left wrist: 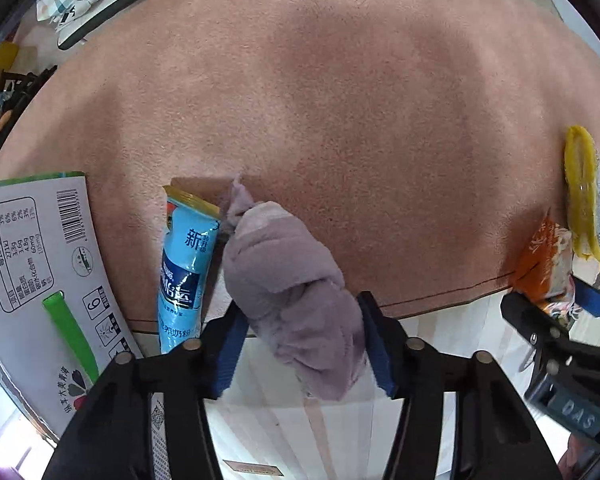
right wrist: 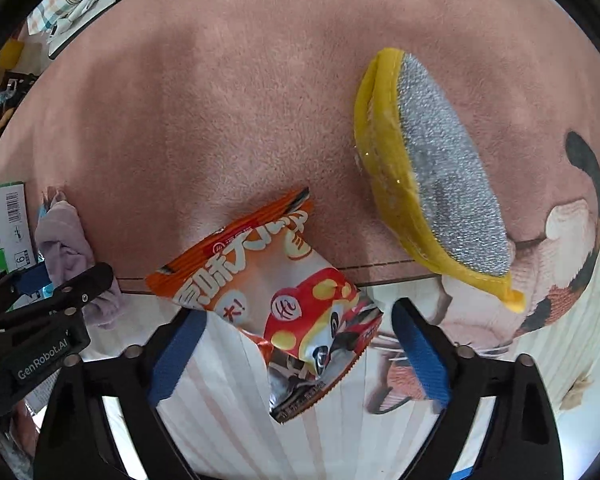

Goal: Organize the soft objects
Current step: 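Grasp the orange snack bag with the right tool while the left tool grasps the lilac cloth, then carry both items into the box and open both tools to release them, then move both tools back toward the blue tube and yellow sponge, then grasp the yellow-rimmed sponge with the right tool while the left tool grasps the blue tube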

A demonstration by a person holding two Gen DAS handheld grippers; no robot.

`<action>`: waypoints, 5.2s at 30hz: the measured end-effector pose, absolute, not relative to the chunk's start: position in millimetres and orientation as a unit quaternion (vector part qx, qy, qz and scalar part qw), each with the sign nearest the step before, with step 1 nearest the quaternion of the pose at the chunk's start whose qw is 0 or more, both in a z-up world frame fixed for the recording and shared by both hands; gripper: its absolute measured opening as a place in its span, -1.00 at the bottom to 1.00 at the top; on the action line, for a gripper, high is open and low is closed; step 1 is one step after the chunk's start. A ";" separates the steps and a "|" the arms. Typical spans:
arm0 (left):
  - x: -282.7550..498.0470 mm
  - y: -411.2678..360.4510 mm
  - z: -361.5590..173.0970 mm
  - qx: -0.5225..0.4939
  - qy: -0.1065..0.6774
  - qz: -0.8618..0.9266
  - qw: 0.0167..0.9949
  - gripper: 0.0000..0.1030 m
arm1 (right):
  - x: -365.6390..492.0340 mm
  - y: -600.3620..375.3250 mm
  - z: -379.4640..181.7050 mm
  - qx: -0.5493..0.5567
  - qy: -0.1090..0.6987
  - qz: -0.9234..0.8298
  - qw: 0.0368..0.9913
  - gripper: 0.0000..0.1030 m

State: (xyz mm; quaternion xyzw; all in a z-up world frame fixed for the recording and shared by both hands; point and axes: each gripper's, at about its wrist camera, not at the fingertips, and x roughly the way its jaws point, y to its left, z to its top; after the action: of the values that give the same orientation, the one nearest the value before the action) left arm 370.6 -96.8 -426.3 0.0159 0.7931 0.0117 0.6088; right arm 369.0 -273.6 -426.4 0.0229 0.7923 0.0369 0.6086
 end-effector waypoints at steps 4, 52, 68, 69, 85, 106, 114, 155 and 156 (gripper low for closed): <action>367.7 -97.9 -421.5 0.014 0.786 0.014 0.618 -0.14 | 366.1 -273.0 -427.9 0.029 0.786 0.030 0.617 0.20; 235.5 299.1 -334.7 -0.136 0.750 0.055 0.645 -0.21 | 210.6 159.7 -319.8 0.065 0.742 0.211 0.633 -0.15; 236.7 293.3 -318.3 -0.095 0.747 0.071 0.654 0.36 | 220.9 188.1 -318.7 -0.017 0.741 0.183 0.646 0.39; 234.3 292.6 -313.3 -0.093 0.744 0.072 0.658 0.36 | 221.6 186.9 -315.9 -0.022 0.739 0.181 0.649 0.39; 172.7 276.8 -244.9 -0.067 0.665 0.111 0.735 0.83 | 184.2 132.5 -260.9 -0.085 0.689 0.133 0.707 0.73; 166.5 201.4 -165.0 -0.002 0.582 0.128 0.803 0.96 | 153.8 62.9 -192.4 -0.019 0.635 0.166 0.755 1.00; 231.3 77.5 -176.4 0.093 0.576 0.076 0.808 0.96 | 181.3 -72.8 -197.8 0.045 0.643 0.091 0.759 1.00; 360.0 -92.3 -367.4 0.165 0.700 0.096 0.688 0.96 | 343.2 -325.7 -393.1 0.037 0.728 0.043 0.683 -0.18; 362.7 -87.6 -371.8 0.176 0.703 0.099 0.682 0.96 | 336.7 -322.3 -391.2 0.042 0.728 0.049 0.682 -0.18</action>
State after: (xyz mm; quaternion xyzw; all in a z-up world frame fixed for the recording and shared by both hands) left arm 362.7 -87.7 -371.8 0.1756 0.7026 0.0988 0.6824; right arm 336.7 -322.3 -391.2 0.0422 0.7285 0.0486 0.6820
